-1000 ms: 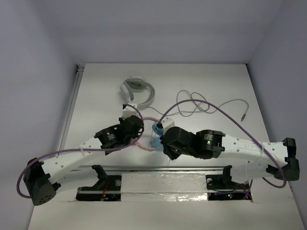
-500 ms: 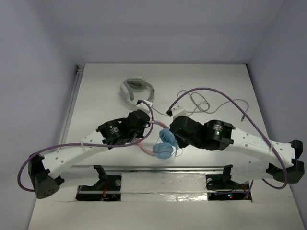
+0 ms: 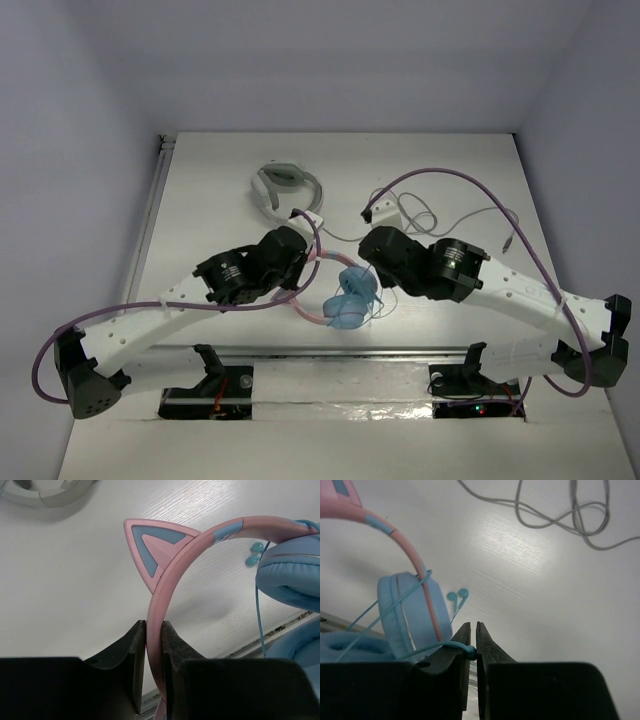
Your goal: Wrap the headphones
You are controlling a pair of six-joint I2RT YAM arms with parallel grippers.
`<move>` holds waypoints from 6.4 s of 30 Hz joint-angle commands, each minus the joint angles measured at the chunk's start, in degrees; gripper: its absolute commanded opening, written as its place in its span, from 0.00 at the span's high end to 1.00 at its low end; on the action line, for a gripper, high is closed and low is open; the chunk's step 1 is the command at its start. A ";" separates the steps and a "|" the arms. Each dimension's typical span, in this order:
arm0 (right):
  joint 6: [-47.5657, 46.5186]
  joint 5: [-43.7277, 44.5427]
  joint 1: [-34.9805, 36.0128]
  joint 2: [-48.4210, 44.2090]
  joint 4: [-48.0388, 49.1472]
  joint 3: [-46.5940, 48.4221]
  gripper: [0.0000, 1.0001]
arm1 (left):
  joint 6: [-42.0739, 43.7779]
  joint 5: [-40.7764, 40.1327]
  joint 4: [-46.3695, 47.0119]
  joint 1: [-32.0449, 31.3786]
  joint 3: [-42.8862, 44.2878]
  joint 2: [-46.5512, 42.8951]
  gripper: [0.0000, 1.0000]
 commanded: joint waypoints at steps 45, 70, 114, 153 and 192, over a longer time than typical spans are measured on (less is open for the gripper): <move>1.86 -7.48 -15.18 -15.33 48.15 -29.03 1.00 | -5.59 25.52 26.54 14.43 -2.38 -17.55 1.00; 6.61 -17.41 -19.31 -9.82 60.53 -39.58 0.74 | -18.24 27.70 43.93 17.42 2.54 -15.53 1.00; 0.46 -19.96 -19.31 -35.12 35.92 -18.13 0.99 | -22.38 27.62 42.63 30.43 -9.59 -14.13 1.00; -5.52 -12.19 -20.90 -19.91 47.07 -24.70 1.00 | -20.62 66.46 48.51 31.49 -6.08 -10.08 1.00; 5.12 -30.51 -20.90 -27.22 81.08 -51.78 0.10 | -40.14 58.74 59.60 42.65 -0.81 -6.48 1.00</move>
